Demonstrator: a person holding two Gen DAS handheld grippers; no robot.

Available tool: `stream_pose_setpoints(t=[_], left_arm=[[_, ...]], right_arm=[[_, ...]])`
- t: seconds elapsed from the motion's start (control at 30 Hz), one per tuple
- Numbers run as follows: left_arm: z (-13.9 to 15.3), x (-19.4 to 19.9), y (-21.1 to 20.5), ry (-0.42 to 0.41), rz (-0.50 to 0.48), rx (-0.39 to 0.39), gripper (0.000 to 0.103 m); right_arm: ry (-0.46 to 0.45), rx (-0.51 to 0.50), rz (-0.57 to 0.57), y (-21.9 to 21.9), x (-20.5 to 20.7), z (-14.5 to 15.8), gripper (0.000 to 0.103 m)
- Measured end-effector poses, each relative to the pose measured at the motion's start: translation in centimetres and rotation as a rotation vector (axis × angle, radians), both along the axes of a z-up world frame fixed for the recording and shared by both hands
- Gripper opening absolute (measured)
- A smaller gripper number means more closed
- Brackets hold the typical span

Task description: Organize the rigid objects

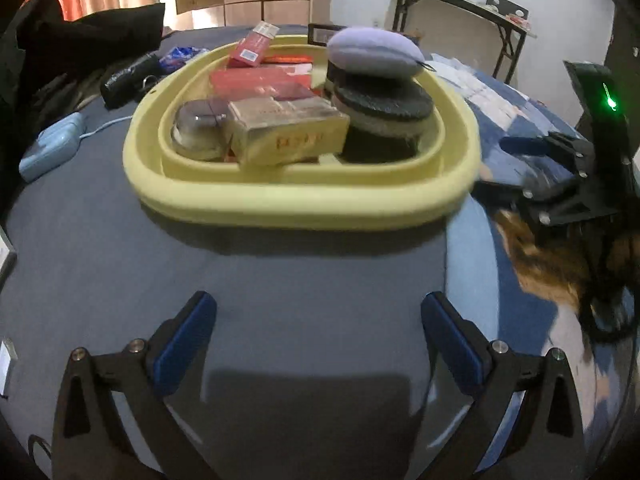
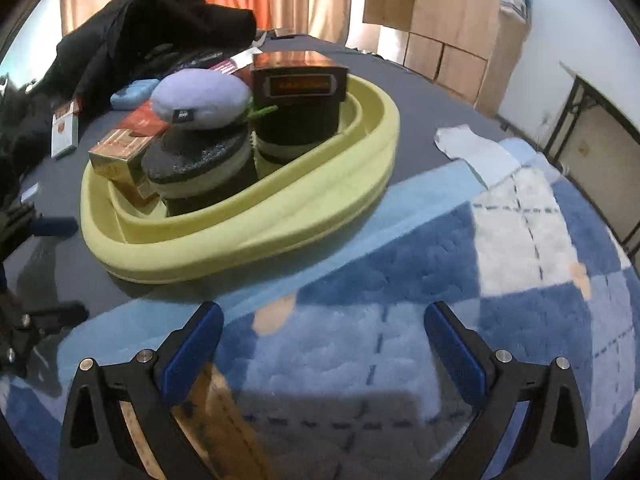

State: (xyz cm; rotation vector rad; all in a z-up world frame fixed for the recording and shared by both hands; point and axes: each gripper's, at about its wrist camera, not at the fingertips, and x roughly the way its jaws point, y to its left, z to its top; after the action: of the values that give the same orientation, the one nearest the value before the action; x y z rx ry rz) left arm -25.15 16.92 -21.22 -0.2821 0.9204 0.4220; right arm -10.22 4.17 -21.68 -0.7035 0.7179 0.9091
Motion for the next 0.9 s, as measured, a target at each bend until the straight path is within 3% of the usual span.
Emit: stream_pose_setpoints(t=[0.17, 0.47, 0.83, 0.9], left_arm=[[-0.2, 1.9, -0.3, 0.011, -0.025, 0.043, 0.103], [-0.2, 3.9, 1.0, 0.002, 0.003, 0.048, 0.103], [-0.3, 3.9, 0.4, 0.004, 0.010, 0.075, 0.103], [-0.4, 3.7, 0.8, -0.004, 0.010, 0.044, 0.103]], right_arm=[[0.018, -0.001, 0.011, 0.8, 0.0, -0.3, 0.103], [0.026, -0.013, 0.044, 1.8, 1.3, -1.2, 0.103], [-0.011, -0.033, 0.089, 3.4, 0.7, -2.1, 0.103], [-0.007, -0.035, 0.086, 3.4, 0.7, -2.2, 0.103]])
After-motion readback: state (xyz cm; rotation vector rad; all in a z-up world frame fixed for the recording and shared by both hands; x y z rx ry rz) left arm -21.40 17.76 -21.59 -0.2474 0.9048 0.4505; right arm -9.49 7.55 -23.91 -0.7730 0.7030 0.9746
